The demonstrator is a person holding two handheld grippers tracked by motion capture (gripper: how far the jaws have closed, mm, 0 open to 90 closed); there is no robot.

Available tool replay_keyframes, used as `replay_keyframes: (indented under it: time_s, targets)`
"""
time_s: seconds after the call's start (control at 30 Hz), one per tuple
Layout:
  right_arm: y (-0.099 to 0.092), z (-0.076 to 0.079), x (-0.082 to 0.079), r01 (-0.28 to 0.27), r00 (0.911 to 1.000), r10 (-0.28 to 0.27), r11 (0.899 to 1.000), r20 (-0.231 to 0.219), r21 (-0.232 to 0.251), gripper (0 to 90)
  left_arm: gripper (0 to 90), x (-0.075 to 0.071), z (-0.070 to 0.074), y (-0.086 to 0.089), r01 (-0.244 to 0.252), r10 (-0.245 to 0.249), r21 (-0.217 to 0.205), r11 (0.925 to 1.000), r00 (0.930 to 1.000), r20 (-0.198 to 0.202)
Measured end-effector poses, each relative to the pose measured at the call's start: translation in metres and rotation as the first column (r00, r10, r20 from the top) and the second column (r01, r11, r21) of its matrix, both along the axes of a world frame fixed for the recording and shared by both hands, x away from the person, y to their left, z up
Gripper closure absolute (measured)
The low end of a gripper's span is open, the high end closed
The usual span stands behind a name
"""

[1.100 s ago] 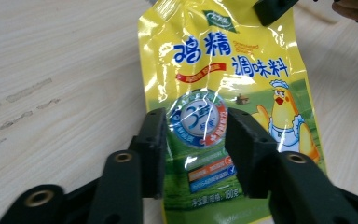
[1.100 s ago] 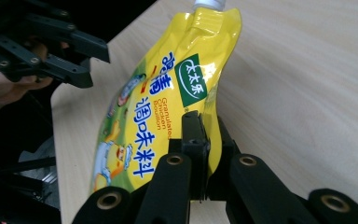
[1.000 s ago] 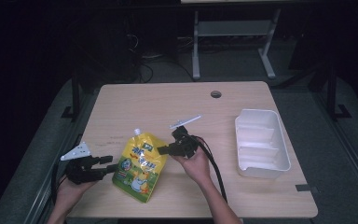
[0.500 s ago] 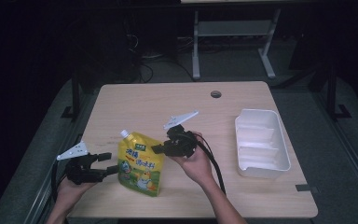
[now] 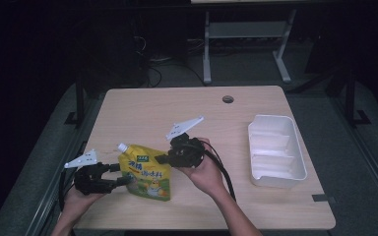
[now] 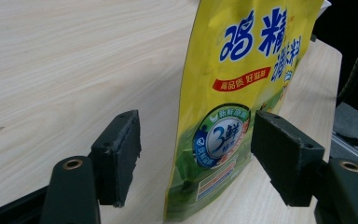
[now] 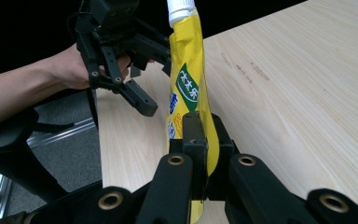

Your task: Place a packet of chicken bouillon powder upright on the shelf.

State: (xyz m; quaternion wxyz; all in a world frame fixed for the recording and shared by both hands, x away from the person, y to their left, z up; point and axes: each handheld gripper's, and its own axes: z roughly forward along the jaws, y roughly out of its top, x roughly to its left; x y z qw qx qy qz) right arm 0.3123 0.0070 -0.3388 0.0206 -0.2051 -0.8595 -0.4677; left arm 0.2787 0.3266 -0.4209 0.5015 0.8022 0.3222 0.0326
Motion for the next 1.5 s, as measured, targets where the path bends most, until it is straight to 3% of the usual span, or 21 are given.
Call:
replay_keyframes:
  time_s: [0.37,0.5,0.7,0.83,1.03,1.17,1.37,1.5]
  targets:
    - [0.001,0.001,-0.002,-0.022,0.9997,0.022,1.000,0.006,0.007,89.1,42.5,0.001,-0.001,-0.003,0.038,-0.038,-0.018,0.9991,0.9992,-0.015]
    - [0.003,0.003,-0.003,-0.028,0.9995,0.028,1.000,0.011,0.003,89.1,53.9,-0.001,0.002,-0.005,0.059,-0.060,-0.031,0.9978,0.9982,-0.005]
    - [0.002,0.010,-0.004,-0.026,0.9991,0.026,1.000,0.033,-0.002,89.0,72.9,-0.007,0.009,-0.006,0.097,-0.095,-0.055,0.9937,0.9945,0.042]
    - [0.000,0.010,-0.003,-0.021,0.9992,0.021,1.000,0.034,-0.006,89.0,79.3,-0.008,0.010,-0.009,0.113,-0.111,-0.036,0.9929,0.9920,0.060]
    - [-0.007,0.002,0.001,-0.016,0.9999,0.016,1.000,0.000,0.017,86.5,85.0,-0.010,0.011,-0.012,0.141,-0.140,-0.015,0.9899,0.9873,0.075]
    - [-0.011,-0.003,0.007,-0.016,0.9991,0.018,0.999,-0.037,0.041,76.2,88.1,-0.012,0.011,-0.016,0.158,-0.157,-0.001,0.9875,0.9839,0.086]
    - [-0.010,-0.015,0.014,-0.018,0.9962,0.021,0.999,-0.085,0.037,66.4,88.8,-0.012,0.011,-0.016,0.163,-0.162,0.000,0.9866,0.9830,0.086]
    - [-0.005,-0.024,0.015,-0.029,0.9942,0.031,0.999,-0.103,0.024,65.4,88.8,-0.012,0.011,-0.016,0.163,-0.163,0.001,0.9866,0.9828,0.087]
